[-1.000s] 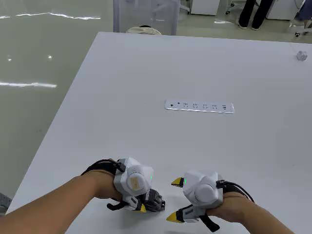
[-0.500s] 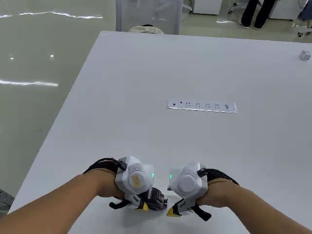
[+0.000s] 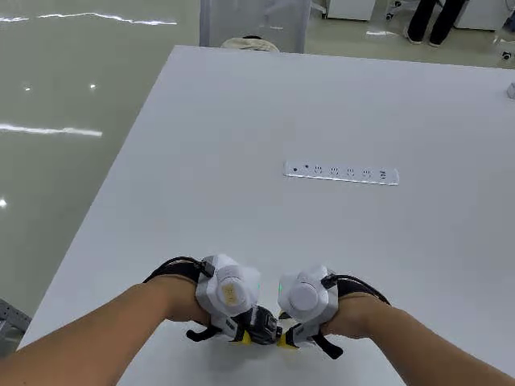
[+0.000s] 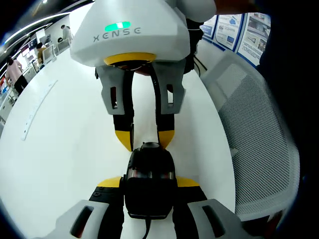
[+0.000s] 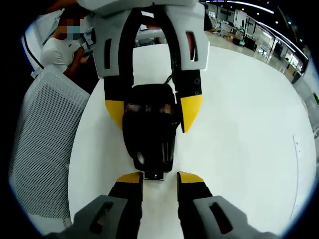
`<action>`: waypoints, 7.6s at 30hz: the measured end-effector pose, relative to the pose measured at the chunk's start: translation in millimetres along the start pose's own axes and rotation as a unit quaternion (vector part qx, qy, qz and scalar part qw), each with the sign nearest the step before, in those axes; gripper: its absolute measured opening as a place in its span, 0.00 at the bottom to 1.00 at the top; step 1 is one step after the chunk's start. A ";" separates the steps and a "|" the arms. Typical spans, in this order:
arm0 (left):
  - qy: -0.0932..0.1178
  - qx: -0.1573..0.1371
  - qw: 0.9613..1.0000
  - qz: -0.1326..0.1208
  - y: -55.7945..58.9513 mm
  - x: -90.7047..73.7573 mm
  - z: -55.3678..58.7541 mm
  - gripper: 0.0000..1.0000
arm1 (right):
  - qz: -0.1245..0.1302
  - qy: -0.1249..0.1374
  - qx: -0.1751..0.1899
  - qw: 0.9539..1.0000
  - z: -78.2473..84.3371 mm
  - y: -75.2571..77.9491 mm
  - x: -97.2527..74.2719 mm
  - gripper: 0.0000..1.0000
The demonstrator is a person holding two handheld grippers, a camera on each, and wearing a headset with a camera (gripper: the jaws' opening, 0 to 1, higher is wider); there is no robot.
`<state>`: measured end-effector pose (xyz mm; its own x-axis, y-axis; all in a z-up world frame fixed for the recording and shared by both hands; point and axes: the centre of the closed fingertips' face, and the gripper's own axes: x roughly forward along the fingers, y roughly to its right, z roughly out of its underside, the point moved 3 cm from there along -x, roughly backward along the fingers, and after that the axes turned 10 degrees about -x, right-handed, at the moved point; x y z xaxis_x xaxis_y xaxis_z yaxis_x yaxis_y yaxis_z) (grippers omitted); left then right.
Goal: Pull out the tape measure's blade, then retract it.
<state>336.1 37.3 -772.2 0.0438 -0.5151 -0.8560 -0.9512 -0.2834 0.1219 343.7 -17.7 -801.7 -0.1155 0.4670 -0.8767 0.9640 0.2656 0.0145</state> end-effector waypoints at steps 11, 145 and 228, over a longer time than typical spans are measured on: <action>-0.003 -0.003 1.000 -0.001 -0.9 0.4 -0.4 0.34 | 0.020 -0.006 0.002 1.000 1.9 -3.0 2.3 0.17; 0.002 -0.010 1.000 0.001 -0.7 3.5 -1.4 0.34 | -0.007 -0.084 0.043 0.996 72.6 -18.1 -38.0 0.10; 0.003 -0.016 1.000 -0.002 -0.2 2.9 -1.7 0.34 | 0.002 -0.101 0.067 0.993 112.1 -27.7 -61.0 0.10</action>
<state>336.9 34.5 -773.9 0.0492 -0.5183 -0.8538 -0.9410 -0.3106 0.1343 350.9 -148.1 -802.5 -0.0736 0.2853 -0.9556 0.9892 0.1428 -0.0335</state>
